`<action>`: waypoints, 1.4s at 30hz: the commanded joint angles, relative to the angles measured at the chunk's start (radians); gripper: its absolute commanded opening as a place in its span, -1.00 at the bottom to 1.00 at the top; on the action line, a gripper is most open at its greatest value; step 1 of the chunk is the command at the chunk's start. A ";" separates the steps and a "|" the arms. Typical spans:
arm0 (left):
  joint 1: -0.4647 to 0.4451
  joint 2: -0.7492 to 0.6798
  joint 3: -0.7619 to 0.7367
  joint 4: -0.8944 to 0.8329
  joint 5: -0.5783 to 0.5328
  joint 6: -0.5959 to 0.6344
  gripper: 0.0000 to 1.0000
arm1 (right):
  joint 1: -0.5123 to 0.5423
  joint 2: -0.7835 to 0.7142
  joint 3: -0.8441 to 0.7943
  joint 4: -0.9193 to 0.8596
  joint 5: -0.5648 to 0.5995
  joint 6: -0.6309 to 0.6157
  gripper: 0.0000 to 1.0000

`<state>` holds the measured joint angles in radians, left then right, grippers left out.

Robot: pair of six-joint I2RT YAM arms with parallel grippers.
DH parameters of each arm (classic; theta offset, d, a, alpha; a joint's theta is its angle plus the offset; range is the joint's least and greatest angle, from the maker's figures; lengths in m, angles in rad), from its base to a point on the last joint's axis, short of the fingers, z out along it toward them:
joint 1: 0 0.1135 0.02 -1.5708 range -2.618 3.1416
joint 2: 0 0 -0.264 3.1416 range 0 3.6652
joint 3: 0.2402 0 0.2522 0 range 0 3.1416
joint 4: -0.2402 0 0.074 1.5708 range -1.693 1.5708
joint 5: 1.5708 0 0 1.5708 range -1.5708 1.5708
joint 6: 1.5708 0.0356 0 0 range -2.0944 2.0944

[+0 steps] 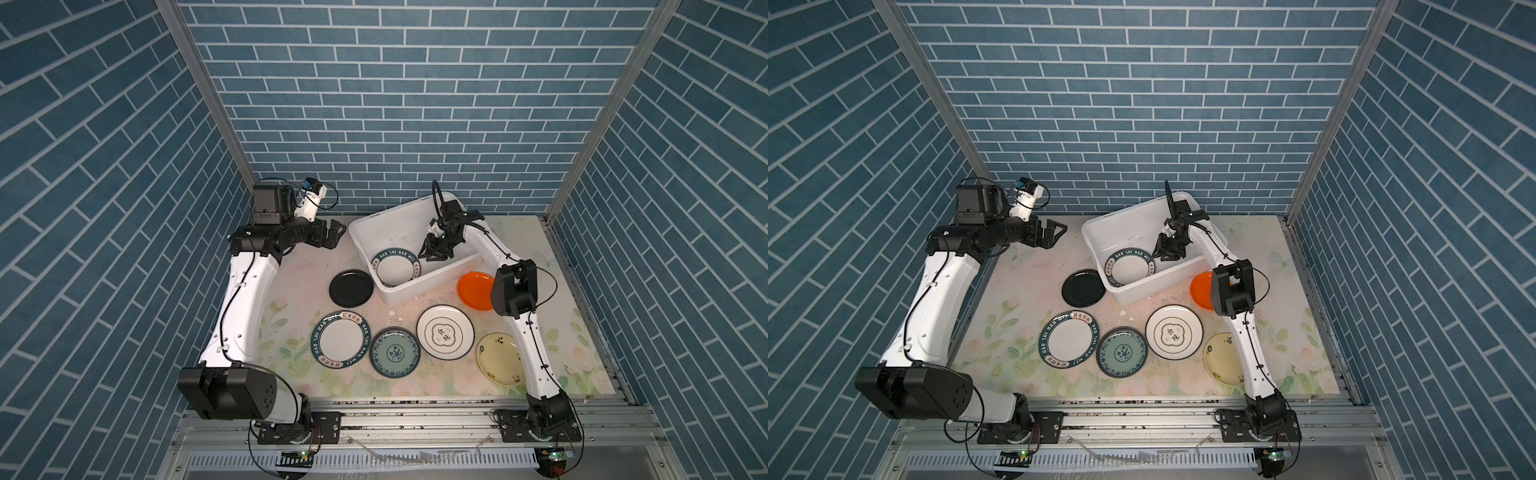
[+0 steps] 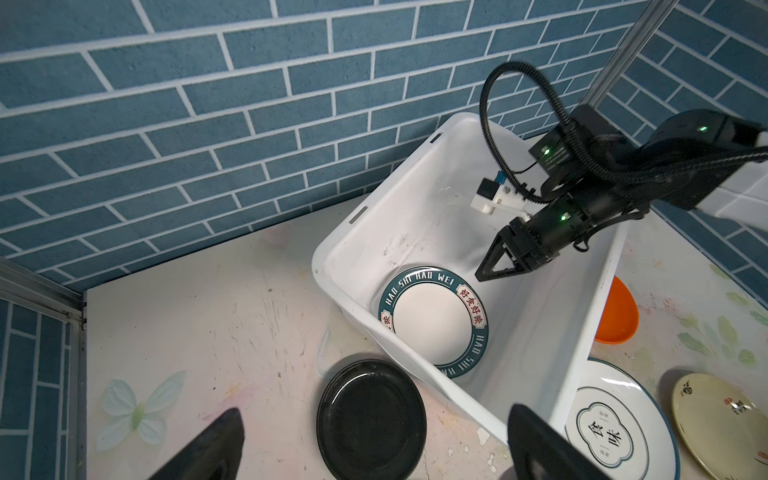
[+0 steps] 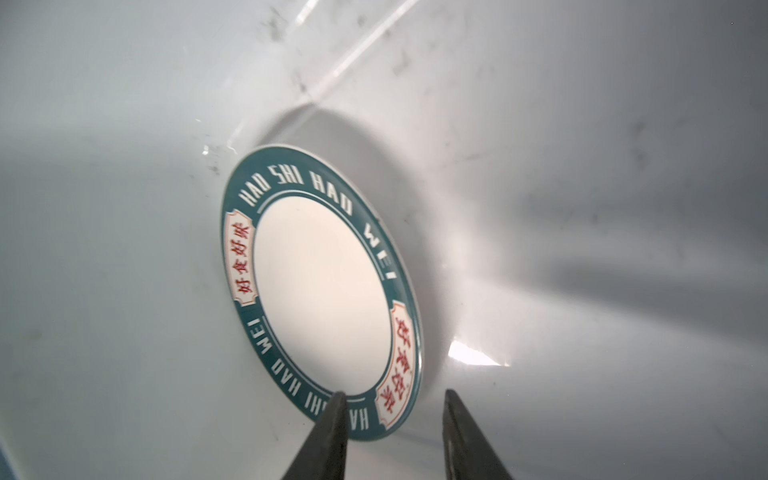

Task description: Place the plates into the plastic bin on the countertop

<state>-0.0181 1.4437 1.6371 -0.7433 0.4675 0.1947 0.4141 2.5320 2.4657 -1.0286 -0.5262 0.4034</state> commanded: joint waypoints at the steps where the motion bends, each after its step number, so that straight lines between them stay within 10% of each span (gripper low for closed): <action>1: -0.005 -0.021 -0.011 -0.002 0.002 0.000 0.99 | -0.007 -0.170 0.024 0.007 0.085 -0.041 -0.22; 25: -0.013 0.006 -0.013 -0.046 0.068 0.044 0.99 | -0.098 -1.292 -1.343 0.440 0.173 0.168 -0.07; 42: -0.068 0.009 -0.006 -0.058 0.063 0.082 0.99 | -0.161 -1.380 -1.746 0.567 0.156 0.250 -0.22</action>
<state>-0.0750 1.4502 1.6371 -0.7818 0.5251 0.2596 0.2596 1.1313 0.7334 -0.5148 -0.3534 0.6327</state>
